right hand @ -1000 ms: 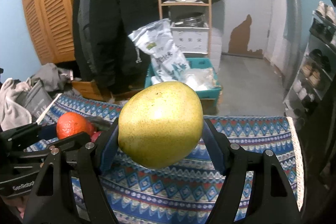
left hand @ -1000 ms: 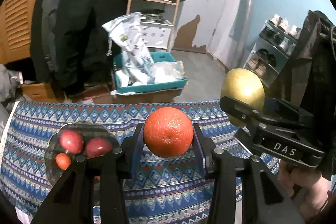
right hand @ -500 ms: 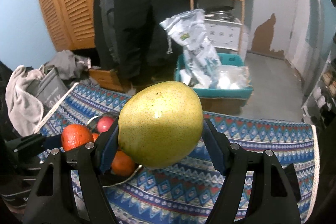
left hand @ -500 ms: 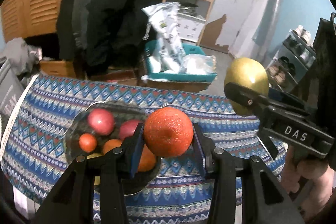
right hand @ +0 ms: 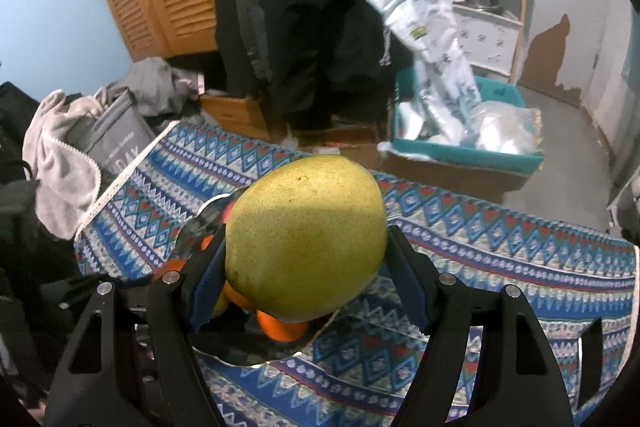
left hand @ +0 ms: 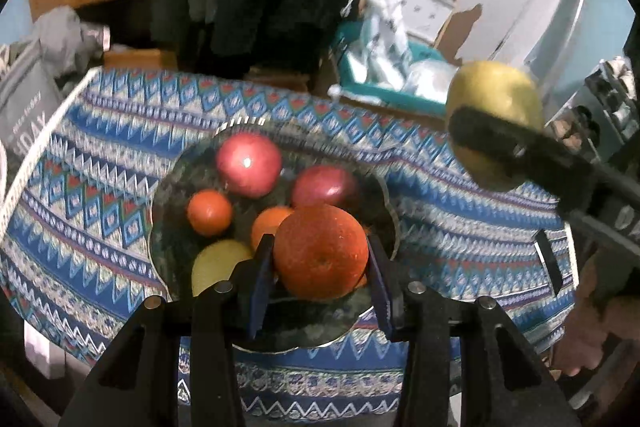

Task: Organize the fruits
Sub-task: 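Lower the tangerine onto the plate and open the left tool while the right sets the pear down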

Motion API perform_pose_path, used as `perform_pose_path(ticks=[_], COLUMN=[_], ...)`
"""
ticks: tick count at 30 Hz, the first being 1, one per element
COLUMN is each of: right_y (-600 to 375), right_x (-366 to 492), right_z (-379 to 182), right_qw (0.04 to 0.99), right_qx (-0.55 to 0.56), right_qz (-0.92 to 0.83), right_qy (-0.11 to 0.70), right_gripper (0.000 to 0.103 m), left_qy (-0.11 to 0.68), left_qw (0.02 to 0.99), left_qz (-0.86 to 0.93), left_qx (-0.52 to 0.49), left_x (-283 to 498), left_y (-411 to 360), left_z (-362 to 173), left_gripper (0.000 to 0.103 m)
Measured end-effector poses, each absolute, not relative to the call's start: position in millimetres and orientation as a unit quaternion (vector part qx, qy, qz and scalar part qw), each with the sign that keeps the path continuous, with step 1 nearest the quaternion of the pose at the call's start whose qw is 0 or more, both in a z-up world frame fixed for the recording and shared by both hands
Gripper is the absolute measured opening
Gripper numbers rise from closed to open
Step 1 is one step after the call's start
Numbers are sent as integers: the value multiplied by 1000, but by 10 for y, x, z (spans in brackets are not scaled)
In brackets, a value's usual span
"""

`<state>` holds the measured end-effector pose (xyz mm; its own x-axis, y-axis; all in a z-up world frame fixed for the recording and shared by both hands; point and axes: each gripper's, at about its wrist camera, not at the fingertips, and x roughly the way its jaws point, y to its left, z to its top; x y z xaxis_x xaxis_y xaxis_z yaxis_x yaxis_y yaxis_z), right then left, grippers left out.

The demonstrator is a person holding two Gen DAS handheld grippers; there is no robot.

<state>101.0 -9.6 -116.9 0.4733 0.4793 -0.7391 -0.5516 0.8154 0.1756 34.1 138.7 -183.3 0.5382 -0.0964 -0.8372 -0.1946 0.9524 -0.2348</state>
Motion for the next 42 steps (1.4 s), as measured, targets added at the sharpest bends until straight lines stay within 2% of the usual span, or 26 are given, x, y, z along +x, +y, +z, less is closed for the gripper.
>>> perform_pose_path(ticks=[12, 18, 25, 32, 42], right_y=[196, 243, 384, 618, 924], right_x=[1079, 1114, 1170, 1189, 1147], right_z=[-1520, -1607, -1685, -1876, -2067], right_qw=[834, 828, 820, 805, 790], right_qx=[-48, -45, -45, -59, -92], right_qz=[310, 312, 323, 339, 351], right_qy=[453, 463, 470, 484, 494], right_gripper=[74, 74, 74, 74, 75], left_qy=[523, 512, 482, 462, 462], left_qw=[835, 838, 845, 847, 850], left_qz=[51, 61, 109, 145, 160], left_qx=[-165, -178, -202, -219, -199], left_x=[385, 376, 322, 288, 270], left_y=[1555, 1687, 2036, 2352, 2406], left_z=[-2231, -2171, -2013, -1941, -1945], left_gripper=[46, 54, 58, 58, 58])
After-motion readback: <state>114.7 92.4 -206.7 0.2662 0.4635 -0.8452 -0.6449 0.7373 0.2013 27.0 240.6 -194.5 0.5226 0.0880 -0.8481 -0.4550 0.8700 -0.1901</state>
